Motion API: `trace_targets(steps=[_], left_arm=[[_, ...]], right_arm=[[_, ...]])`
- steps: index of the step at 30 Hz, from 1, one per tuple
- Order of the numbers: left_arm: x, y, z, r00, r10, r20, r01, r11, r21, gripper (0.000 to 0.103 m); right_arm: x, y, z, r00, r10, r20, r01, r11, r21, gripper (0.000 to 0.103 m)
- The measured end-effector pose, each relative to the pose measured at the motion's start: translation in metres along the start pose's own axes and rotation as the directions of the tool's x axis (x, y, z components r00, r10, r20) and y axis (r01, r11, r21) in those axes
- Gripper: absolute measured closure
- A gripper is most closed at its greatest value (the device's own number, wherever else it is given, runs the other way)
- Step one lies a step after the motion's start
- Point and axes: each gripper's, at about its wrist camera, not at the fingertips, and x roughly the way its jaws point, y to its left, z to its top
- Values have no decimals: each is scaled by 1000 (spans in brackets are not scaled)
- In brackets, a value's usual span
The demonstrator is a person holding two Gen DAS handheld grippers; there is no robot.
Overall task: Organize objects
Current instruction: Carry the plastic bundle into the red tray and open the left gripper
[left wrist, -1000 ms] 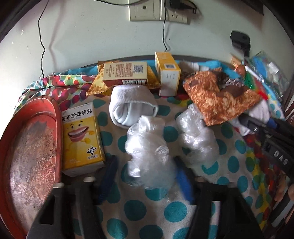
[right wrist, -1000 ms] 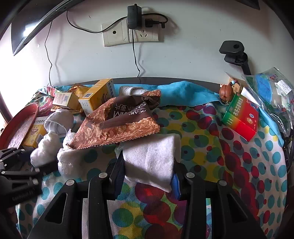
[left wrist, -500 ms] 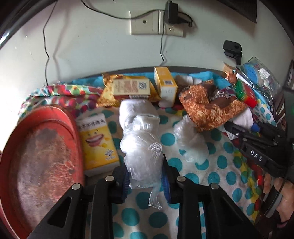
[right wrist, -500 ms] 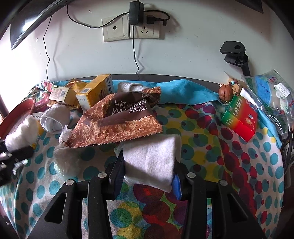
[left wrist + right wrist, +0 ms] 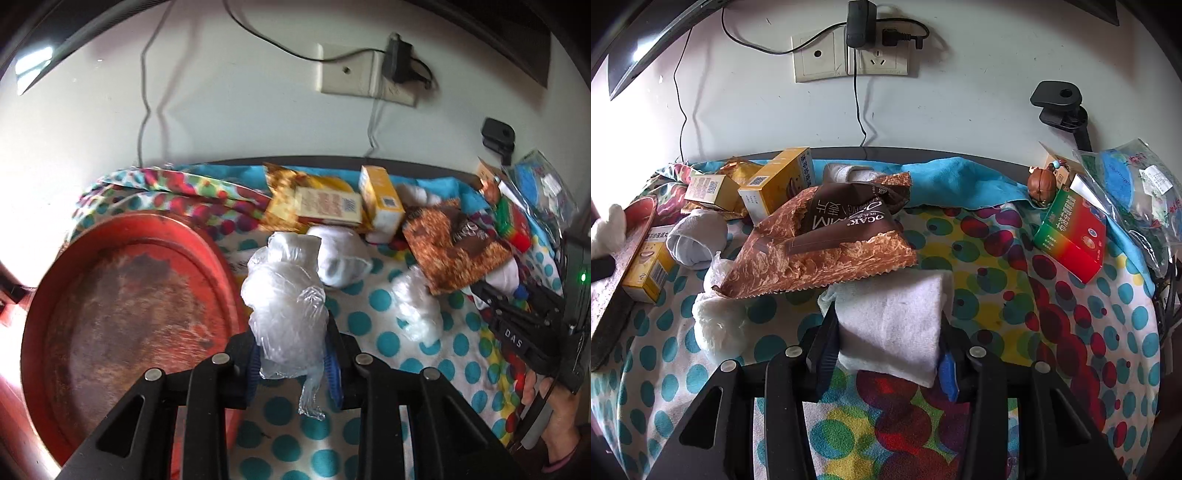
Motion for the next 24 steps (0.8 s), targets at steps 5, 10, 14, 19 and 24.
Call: trace_targets(steps=[5,10,14,19,24], left_arm=[[-6,36,8,999,42,-6,-42,997,-67,74],[-11,80,12,996,87,4,-85,986,-142,74],[-9,120,11,992,128,-2,-126,971,-204,74],[0,172,4,982,188,-33,-190,937,-294,74],[8,212,-8,964,256,-76,-266,896,-356,74]], right_arm=[[0,0,0,1000,-12,-1,12,1000,-6,61],[0,3,1,1000,-21,-3,21,1000,-13,60],[0,4,1,1000,-24,-5,24,1000,-14,60],[0,4,1,1000,-24,-9,24,1000,-14,59],[1,5,2,1000,-24,-9,24,1000,-14,59]])
